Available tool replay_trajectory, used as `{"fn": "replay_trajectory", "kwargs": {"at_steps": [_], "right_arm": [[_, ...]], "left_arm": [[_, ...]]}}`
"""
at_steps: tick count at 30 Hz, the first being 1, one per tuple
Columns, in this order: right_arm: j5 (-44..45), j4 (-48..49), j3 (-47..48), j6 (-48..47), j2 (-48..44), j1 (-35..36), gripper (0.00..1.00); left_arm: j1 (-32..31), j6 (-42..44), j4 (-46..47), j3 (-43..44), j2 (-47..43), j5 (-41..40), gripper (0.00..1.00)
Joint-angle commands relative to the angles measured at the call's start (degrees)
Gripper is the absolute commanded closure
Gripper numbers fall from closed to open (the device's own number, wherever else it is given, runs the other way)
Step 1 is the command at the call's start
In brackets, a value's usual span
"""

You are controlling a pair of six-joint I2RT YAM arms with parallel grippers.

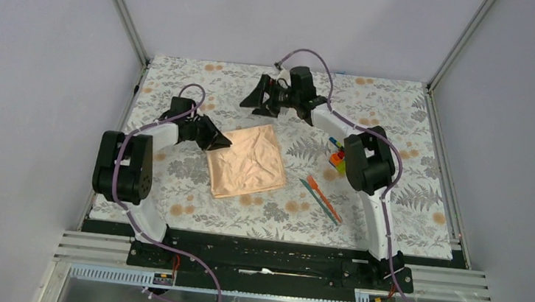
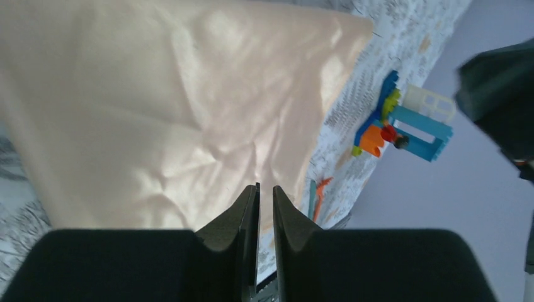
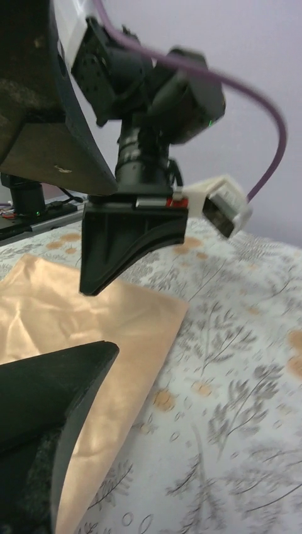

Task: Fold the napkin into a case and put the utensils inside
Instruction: Smooth out the square-folded napkin at the center of the board.

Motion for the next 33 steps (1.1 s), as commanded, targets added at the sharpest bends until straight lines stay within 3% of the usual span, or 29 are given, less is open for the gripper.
{"fn": "replay_trajectory", "kwargs": {"at_steps": [1, 20, 24, 29, 33], "right_arm": [[-2.62, 6.12, -0.80, 3.49, 4.58, -0.45, 0.08], [2.57, 3.40, -1.35, 1.69, 14.06, -3.91, 0.09], [4.24, -7.06, 4.60, -6.17, 13.27, -4.07, 0.09], [11.16, -28.84, 15.97, -17.24, 10.31, -4.06, 0.08], [16.98, -35.85, 10.70, -20.90, -0.18, -3.93, 0.05]], "left_arm": [[1.12, 4.06, -0.13, 4.04, 3.37, -3.05, 0.83], [3.67, 8.72, -1.00, -4.11, 4.37, -9.12, 0.83], [3.58, 10.20, -2.32, -4.14, 1.23, -8.87, 0.75], [2.42, 13.96, -8.25, -0.84, -5.43, -7.25, 0.59], [-0.42, 14.76, -14.51, 0.04, -12.26, -10.21, 0.46]]}}
